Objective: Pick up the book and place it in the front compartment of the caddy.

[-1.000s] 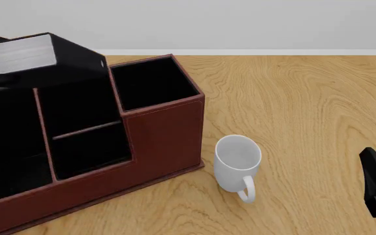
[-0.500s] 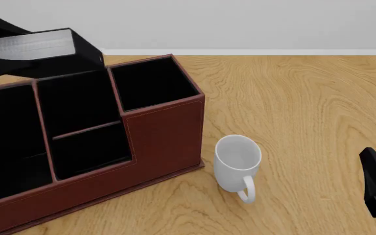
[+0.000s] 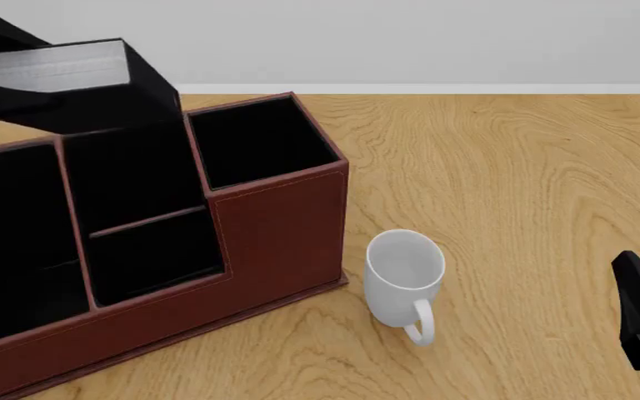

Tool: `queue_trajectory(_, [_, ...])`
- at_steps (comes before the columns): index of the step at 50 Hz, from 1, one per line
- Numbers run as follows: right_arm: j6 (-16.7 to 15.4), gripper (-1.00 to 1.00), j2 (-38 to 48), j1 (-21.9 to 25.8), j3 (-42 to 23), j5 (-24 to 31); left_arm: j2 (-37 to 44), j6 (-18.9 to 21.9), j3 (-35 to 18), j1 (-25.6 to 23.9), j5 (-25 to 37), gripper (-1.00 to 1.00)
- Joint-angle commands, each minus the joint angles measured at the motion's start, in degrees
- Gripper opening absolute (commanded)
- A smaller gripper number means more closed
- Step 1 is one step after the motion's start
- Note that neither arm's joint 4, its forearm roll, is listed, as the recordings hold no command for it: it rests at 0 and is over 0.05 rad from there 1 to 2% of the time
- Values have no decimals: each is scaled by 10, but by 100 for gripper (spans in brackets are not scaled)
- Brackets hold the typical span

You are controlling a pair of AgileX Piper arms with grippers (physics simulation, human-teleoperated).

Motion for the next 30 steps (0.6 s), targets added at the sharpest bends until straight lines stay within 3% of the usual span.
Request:
queue_trajectory(1, [0,100,0,0,0,0,17,-9,-48,4,13,-100])
queue_trajectory(10, [0,100,0,0,0,0,39,-25,-75,35,28,-100])
queue_trajectory(18, [0,100,0,0,0,0,50,-24,-100,42,44,-100])
queue_trajectory(30, [0,100,0,0,0,0,65,-57,-138,30,79,-100])
